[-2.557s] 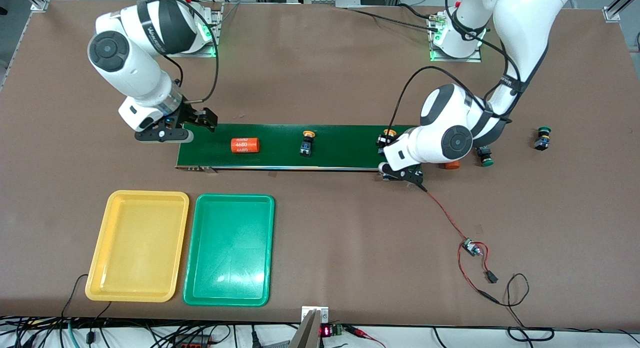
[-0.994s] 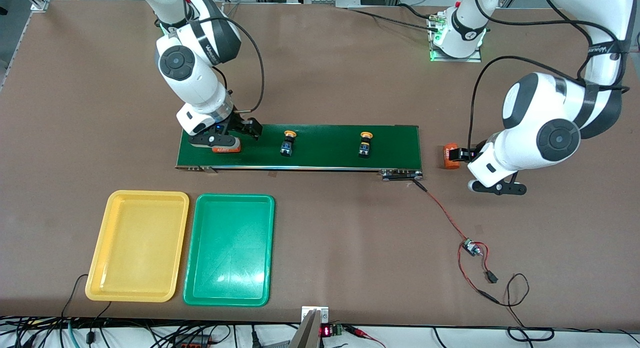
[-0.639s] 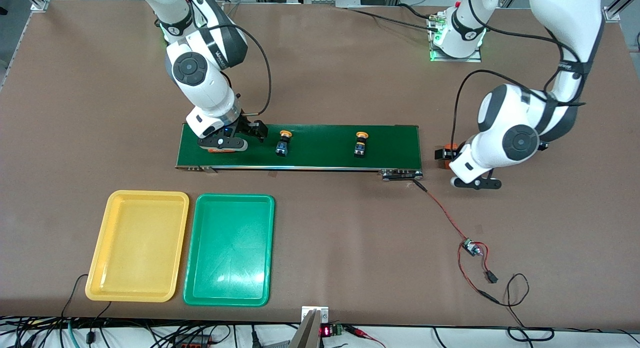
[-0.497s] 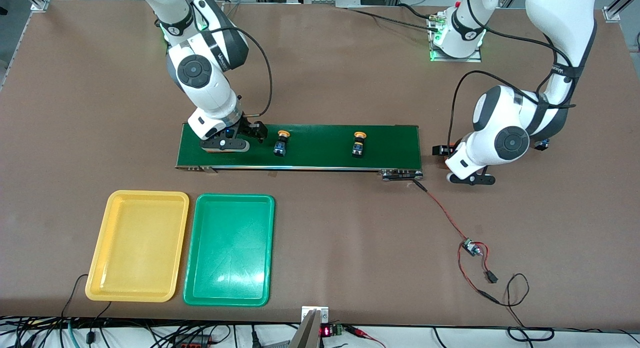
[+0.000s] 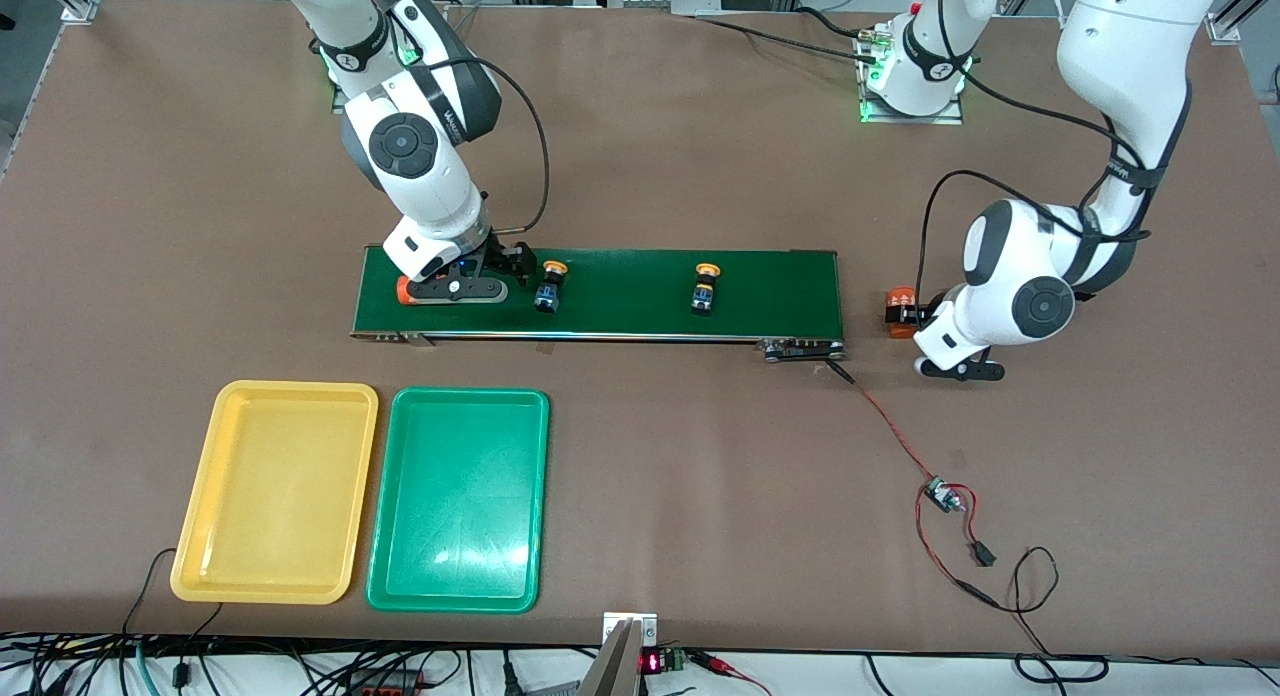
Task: Sort buttons by color to trays
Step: 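Grasp the orange-cap button with the right gripper while the left grasps cylinder, then carry the button to the yellow tray while the left gripper places cylinder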
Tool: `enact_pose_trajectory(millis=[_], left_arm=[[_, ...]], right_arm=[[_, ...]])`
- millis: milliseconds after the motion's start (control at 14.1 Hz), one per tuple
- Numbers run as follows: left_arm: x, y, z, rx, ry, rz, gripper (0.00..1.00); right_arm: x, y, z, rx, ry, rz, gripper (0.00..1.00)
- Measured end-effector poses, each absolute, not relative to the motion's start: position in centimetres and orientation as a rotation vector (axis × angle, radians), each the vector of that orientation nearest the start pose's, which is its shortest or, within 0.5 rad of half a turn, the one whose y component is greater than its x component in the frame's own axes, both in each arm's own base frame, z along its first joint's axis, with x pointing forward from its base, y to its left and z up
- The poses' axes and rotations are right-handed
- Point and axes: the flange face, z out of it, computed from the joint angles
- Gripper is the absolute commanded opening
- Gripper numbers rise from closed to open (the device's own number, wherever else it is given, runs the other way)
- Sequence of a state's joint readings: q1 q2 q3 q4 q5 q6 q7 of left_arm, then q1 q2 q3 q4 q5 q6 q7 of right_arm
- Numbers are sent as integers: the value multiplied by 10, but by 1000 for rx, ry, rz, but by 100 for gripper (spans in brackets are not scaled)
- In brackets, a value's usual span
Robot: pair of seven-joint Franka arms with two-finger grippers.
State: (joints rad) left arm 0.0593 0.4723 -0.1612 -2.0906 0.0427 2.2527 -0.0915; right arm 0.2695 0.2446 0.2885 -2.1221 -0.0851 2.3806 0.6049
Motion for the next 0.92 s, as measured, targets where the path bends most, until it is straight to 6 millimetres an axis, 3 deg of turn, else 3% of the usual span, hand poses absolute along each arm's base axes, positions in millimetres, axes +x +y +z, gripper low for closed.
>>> enact_pose_trajectory(millis=[142,213,355,497,639,781,923], left_arm=[[542,-59,166,-3122,63,493,27],[542,-60,165,-3122,65,494,16],[543,-64,168,-3125,77,491,14],[548,-79,187,-3122,119,511,15],[558,-119,229,-3116,229,541,15],[562,-170,273,-3116,368,531,15],[553,-212,290,-3116,464,519,15]], right_arm=[[487,304,297,-3119,-11,-16,100],[487,306,294,-3115,-15,-17,100],[486,311,287,-3105,-20,-23,100],[486,315,281,-3099,-19,-23,100],[486,317,277,-3094,-19,-25,100],[487,318,269,-3084,-17,-31,93],[489,318,259,-3070,-11,-41,82]])
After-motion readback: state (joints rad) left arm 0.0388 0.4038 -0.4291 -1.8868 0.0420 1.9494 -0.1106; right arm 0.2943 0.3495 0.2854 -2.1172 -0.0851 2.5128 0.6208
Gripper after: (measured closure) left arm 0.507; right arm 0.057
